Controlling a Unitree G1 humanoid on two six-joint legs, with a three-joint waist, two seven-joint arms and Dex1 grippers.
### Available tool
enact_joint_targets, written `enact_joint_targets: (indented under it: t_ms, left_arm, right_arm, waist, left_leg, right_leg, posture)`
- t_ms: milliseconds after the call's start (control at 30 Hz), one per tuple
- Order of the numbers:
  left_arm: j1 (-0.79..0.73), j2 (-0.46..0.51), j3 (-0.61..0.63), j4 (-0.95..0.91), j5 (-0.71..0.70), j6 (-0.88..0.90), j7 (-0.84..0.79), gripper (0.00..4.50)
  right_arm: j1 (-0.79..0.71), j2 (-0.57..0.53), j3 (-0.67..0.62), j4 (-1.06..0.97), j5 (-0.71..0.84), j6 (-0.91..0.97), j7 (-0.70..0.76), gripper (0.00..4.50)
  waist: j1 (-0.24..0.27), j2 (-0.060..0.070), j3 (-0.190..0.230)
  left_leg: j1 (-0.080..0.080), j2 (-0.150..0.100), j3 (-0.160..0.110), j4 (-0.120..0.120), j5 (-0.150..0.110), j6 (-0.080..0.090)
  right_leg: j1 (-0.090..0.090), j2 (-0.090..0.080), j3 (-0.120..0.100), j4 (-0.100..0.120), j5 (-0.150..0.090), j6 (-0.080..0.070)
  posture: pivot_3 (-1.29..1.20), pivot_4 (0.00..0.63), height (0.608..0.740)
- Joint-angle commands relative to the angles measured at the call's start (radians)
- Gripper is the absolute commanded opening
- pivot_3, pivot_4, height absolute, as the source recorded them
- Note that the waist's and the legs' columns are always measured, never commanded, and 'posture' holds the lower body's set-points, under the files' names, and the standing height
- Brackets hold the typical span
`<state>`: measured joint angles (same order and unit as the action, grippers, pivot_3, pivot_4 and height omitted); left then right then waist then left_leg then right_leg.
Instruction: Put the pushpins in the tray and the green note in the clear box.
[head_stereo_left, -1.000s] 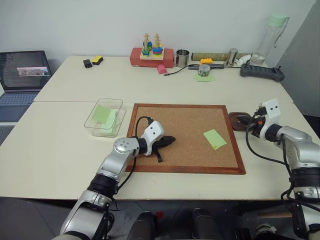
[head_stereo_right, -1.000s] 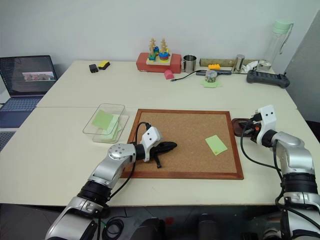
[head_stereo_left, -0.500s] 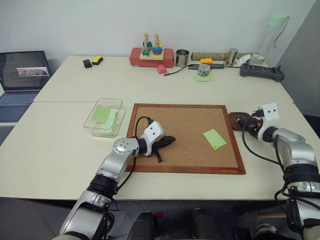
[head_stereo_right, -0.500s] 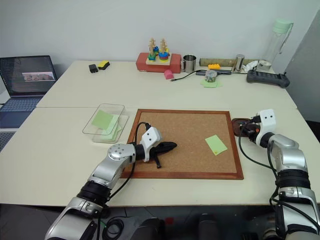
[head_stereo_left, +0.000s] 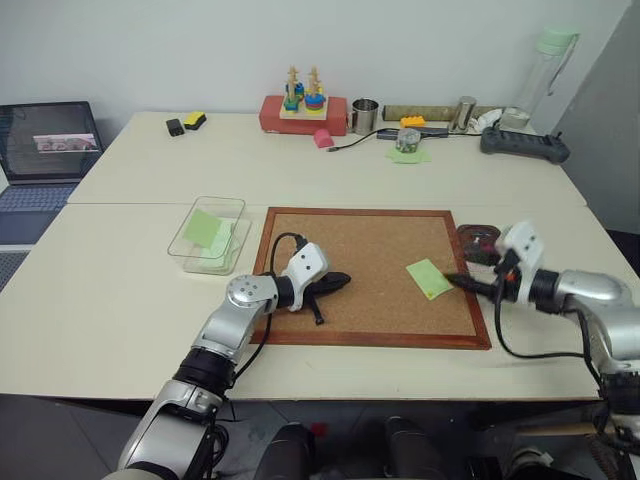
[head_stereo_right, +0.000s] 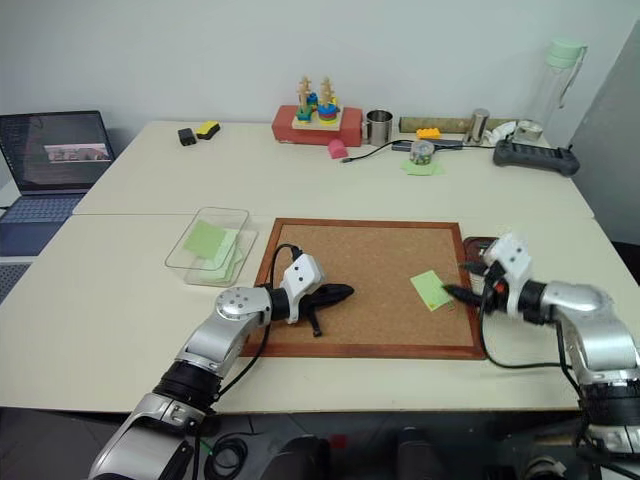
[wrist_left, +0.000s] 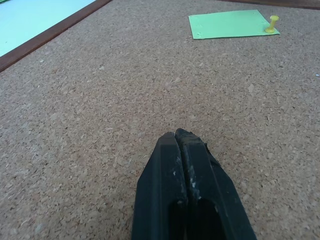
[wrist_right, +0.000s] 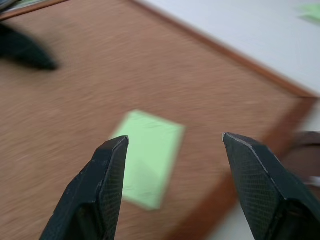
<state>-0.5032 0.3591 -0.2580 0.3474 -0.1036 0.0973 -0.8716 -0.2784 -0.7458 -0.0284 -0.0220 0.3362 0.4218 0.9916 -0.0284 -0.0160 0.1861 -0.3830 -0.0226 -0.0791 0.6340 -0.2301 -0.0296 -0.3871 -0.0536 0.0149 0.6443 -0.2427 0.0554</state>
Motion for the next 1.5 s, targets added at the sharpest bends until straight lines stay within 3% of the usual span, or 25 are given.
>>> enact_joint_targets:
  t_ms: [33,367,600,900,1400,1500]
  left_arm:
    - [0.023,0.015,-0.021,0.054,0.053,0.023,0.009,0.00]
    - [0.028,0.018,-0.018,0.050,0.054,0.024,0.011,0.00]
    - [0.034,0.018,-0.017,0.048,0.052,0.024,0.010,0.00]
    - [0.040,0.016,-0.018,0.046,0.051,0.025,0.012,0.00]
    - [0.030,-0.008,0.014,0.048,0.014,0.066,0.022,0.00]
    - [0.028,-0.004,0.057,-0.037,-0.048,0.125,0.010,0.00]
  right_arm:
    - [0.009,0.009,0.036,-0.048,-0.008,-0.001,0.010,3.14]
    - [-0.026,0.053,0.059,0.064,-0.047,-0.054,0.002,3.14]
    - [-0.022,0.059,0.058,0.090,-0.057,-0.095,0.003,1.94]
    - [-0.009,0.054,0.069,0.094,-0.075,-0.136,0.012,0.01]
    - [-0.038,-0.013,0.012,-0.078,-0.014,-0.116,0.049,0.01]
    - [-0.055,-0.015,0.015,-0.116,-0.025,-0.134,0.041,0.01]
  waist:
    - [0.000,0.000,0.000]
    - [0.002,0.000,0.000]
    - [0.002,0.000,0.000]
    - [0.001,0.000,0.000]
    - [0.002,-0.001,0.000]
    - [0.002,-0.001,0.000]
  left_leg:
    - [0.000,0.000,0.000,0.000,0.000,0.000]
    - [0.000,0.000,-0.001,0.000,0.000,0.000]
    - [0.000,0.000,0.000,0.000,0.000,0.000]
    - [0.000,0.000,0.000,0.000,0.000,0.000]
    - [0.000,0.000,-0.001,0.000,0.000,0.000]
    - [0.000,0.000,-0.001,0.000,0.000,0.000]
  right_leg:
    - [0.000,0.000,0.000,0.000,0.000,0.000]
    - [0.000,0.000,-0.001,0.000,0.000,0.000]
    - [0.000,0.000,0.000,0.000,0.000,0.000]
    - [0.000,0.000,0.000,0.000,0.000,0.000]
    - [0.000,0.000,-0.001,-0.001,0.000,0.000]
    - [0.000,0.000,-0.001,-0.001,0.000,0.000]
  posture:
    - [0.00,0.150,0.740]
    - [0.00,0.150,0.740]
    - [0.00,0.150,0.740]
    - [0.00,0.150,0.740]
    - [0.00,0.150,0.740]
    - [0.00,0.150,0.740]
